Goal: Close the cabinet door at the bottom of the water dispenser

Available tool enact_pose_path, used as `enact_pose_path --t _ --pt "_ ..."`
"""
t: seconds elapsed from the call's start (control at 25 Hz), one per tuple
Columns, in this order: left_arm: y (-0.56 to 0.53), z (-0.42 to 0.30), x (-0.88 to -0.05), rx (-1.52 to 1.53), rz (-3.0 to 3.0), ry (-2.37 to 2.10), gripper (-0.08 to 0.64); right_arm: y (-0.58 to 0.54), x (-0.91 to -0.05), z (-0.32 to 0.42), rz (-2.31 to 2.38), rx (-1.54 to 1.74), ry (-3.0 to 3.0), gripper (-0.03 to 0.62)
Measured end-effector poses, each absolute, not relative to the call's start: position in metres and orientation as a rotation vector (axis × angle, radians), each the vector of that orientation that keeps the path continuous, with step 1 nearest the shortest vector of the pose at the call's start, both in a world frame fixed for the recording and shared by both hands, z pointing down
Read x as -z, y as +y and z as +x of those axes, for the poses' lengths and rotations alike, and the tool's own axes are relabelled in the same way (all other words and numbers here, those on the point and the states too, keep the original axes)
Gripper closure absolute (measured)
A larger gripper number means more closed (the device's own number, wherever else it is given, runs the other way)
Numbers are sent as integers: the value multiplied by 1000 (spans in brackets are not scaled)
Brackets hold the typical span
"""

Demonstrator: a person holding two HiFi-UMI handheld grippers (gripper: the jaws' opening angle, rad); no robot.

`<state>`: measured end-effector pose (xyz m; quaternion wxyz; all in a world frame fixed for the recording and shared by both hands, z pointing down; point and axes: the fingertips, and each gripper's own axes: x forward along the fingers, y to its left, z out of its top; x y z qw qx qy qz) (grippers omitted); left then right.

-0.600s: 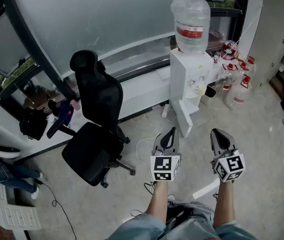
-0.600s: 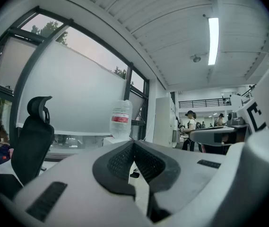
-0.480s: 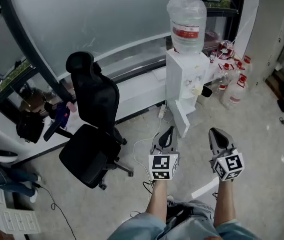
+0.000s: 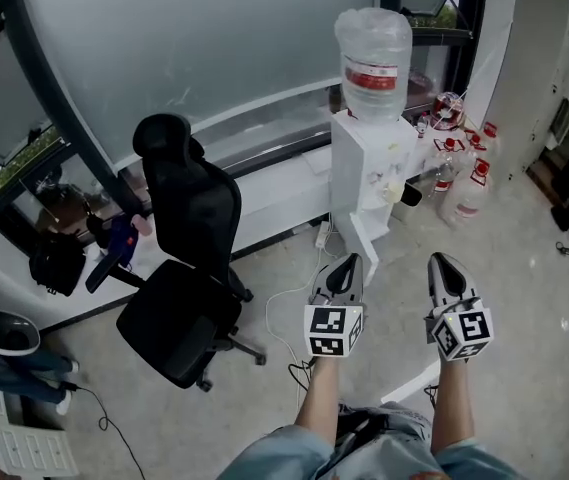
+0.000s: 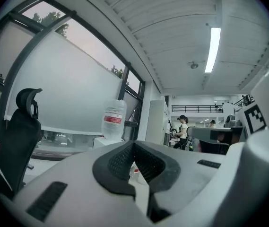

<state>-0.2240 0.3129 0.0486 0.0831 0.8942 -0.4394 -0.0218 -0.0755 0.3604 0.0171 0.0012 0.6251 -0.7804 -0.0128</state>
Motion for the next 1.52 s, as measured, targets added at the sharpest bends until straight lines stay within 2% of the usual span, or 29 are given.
enact_pose_path --t 0.6,1.04,1.52 --pt "299 -227 -48 2 2694 -1314 549 349 -12 -71 1988 48 -2459 557" --pt "255 -214 -35 33 2690 -1379 549 308 -12 -33 2023 33 -2496 556" --pt "154 -137 -102 -15 2540 -1415 549 188 -78 38 1878 -144 -2506 556"
